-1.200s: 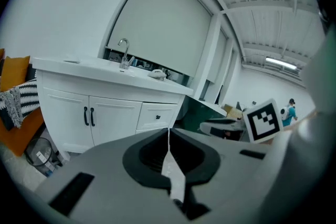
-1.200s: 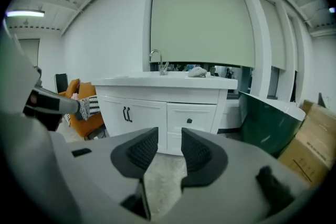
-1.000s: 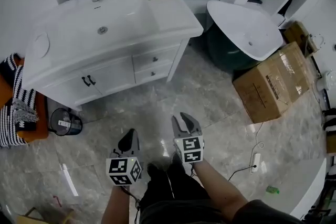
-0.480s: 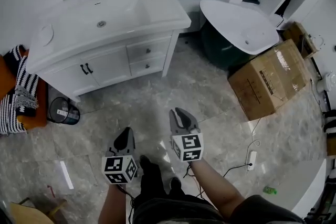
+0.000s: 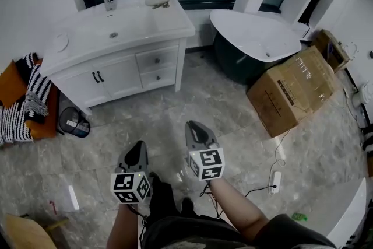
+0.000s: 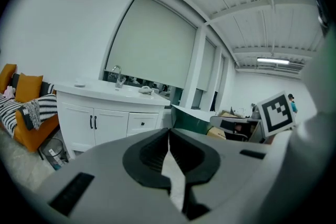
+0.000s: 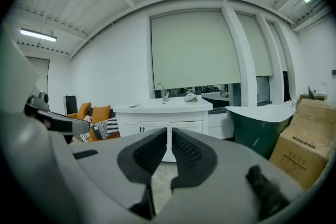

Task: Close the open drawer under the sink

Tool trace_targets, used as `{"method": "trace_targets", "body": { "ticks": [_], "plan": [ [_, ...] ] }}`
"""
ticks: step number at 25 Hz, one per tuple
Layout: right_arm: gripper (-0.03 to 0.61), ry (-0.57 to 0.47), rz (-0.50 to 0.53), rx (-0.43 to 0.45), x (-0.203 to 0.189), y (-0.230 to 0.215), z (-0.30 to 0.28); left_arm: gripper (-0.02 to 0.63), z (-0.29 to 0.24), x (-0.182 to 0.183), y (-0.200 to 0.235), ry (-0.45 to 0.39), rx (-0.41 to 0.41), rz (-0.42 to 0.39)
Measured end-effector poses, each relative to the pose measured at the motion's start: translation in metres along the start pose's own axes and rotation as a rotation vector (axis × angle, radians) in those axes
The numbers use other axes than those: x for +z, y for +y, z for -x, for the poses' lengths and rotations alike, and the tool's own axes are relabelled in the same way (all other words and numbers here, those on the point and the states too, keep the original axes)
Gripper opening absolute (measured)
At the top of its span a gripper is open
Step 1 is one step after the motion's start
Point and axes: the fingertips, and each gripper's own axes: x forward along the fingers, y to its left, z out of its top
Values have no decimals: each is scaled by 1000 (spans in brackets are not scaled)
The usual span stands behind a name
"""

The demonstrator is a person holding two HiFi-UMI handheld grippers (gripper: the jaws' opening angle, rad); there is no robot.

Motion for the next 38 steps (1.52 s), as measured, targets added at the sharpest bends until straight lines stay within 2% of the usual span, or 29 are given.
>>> {"method": "trace_targets", "body": {
  "ticks": [7, 12, 14, 19, 28, 38],
  "plan": [
    [38, -72, 12, 36, 32, -7, 56, 19, 44, 18, -52, -74, -9, -40],
    [37, -111, -97, 67, 40, 0, 95, 19, 74, 30, -75, -124, -6, -56],
    [37, -104, -106, 68, 35, 5, 109, 18, 87, 33, -83, -139, -5, -63],
    [32, -72, -52, 94, 23, 22, 131, 20, 111, 30, -93, -159, 6, -68],
    [28, -119, 24, 147, 41, 42, 144, 19, 128, 41, -95, -191, 29, -83],
    [28, -119, 67, 181, 38, 45, 143, 20, 119, 29, -107, -164, 10, -89]
  ]
}}
